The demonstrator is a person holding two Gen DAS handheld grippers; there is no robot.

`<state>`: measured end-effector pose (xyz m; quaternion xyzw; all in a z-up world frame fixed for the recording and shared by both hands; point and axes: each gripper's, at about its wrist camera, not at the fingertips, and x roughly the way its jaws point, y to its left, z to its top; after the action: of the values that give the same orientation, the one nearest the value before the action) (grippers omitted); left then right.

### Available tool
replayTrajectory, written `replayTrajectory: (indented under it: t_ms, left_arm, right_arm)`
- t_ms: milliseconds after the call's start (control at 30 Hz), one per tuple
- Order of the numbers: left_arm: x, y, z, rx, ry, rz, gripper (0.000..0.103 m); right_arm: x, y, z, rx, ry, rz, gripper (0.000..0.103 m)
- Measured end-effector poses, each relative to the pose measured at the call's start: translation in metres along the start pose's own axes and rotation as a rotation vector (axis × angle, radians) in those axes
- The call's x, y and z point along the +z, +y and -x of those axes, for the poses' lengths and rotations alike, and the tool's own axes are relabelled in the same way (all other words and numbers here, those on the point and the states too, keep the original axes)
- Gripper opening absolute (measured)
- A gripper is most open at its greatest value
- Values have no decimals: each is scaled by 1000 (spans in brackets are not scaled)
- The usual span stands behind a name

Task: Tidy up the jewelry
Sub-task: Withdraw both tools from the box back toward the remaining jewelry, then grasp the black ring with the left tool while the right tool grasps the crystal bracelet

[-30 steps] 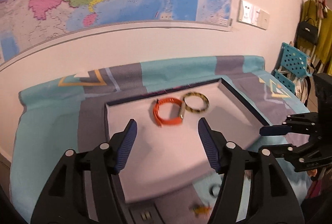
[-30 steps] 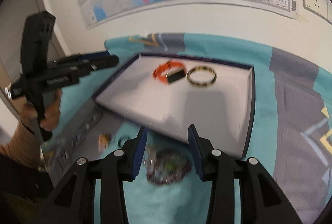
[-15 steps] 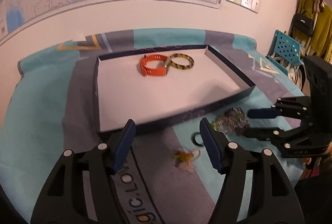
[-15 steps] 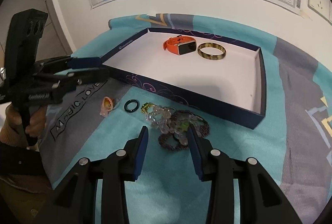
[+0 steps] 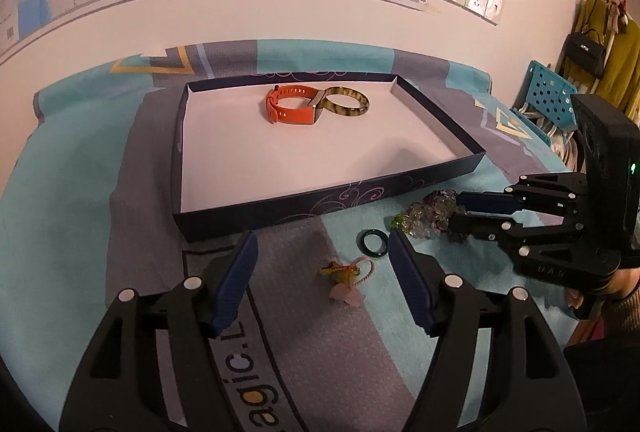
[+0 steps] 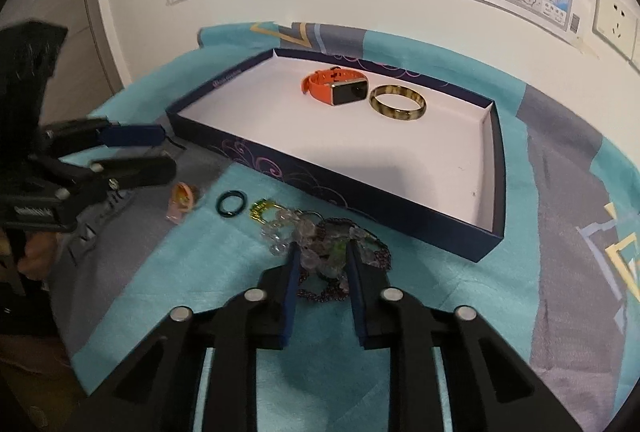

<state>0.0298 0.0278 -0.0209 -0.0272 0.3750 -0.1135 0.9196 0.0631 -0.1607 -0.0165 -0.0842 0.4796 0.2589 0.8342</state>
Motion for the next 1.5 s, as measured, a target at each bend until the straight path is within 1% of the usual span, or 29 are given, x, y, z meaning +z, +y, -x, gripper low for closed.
replayTrajectory:
  t_ms: [67, 200, 367, 400, 467, 533, 600, 667, 733, 767, 833, 900, 967, 1000, 1067, 1100, 1133, 1200, 1300, 1333, 1400, 1433, 1467, 1500]
  left_arm:
    - [-1, 1, 0, -2, 0, 1, 67]
    - [-3, 1, 1, -7, 3, 1, 67]
    - [-7, -4, 3, -22, 5, -32, 67]
    - [-9, -6, 3, -33, 8, -43, 67]
    - [-12, -7, 3, -33, 13, -55, 67]
    - [-16, -10, 2, -45, 26, -73, 67]
    - [-19, -11, 0, -42, 38, -84, 67]
    - [-19, -11, -1, -44, 42, -85, 66]
    - [-18, -14, -2, -47, 41, -97, 66]
    - [-17, -15, -3, -46, 41, -106, 65]
    - [-14, -21, -6, -47, 42, -138, 64]
    - [-10, -28, -13, -44, 50, -168, 60]
    - [-6, -35, -20, -49, 56, -199, 55]
    - [-5, -37, -23, -51, 58, -211, 55]
    - [-2, -41, -31, -45, 79, -230, 54]
    - [-1, -41, -34, -40, 85, -232, 52]
    - [0, -41, -37, -42, 93, -232, 47]
    - [0, -40, -40, -57, 109, -228, 45]
    - [1, -38, -45, -53, 126, -221, 39]
    - [1, -38, -47, -51, 133, -219, 35]
    - [1, -38, -48, -47, 138, -219, 32]
    - [1, -38, -48, -46, 138, -220, 27]
    - [1, -37, -49, -46, 137, -219, 22]
    - [1, -38, -49, -48, 137, -217, 22]
  right_arm:
    - [2, -1, 5, 6, -18, -14, 17]
    - [11, -11, 18, 69, -62, -74, 17]
    - [20, -18, 35, 132, -117, -124, 17]
    - [21, -17, 38, 145, -124, -130, 15]
    - [22, -18, 44, 179, -138, -141, 0]
    - [23, -17, 48, 210, -145, -141, 0]
    - [22, -14, 49, 215, -143, -136, 0]
    - [18, -13, 47, 233, -128, -142, 0]
    - [15, -12, 42, 228, -102, -134, 0]
    - [12, -11, 38, 215, -85, -133, 3]
    - [6, -9, 32, 224, -58, -135, 6]
    - [0, -5, 25, 213, -30, -128, 12]
    - [-4, -1, 19, 196, -9, -120, 27]
    - [-6, 1, 18, 189, -6, -116, 30]
    - [-6, 6, 14, 164, 6, -91, 32]
    - [-6, 9, 12, 140, 10, -75, 33]
    - [-7, 11, 10, 130, 12, -64, 33]
    - [-6, 13, 6, 129, 18, -53, 33]
    - [-7, 16, -1, 98, 27, -28, 33]
    - [-7, 17, -2, 93, 26, -22, 32]
    - [-6, 18, -3, 78, 26, -10, 21]
    - [-6, 18, -2, 81, 24, -9, 12]
    - [-5, 17, -1, 83, 24, -8, 8]
    - [-5, 17, 0, 78, 21, -7, 8]
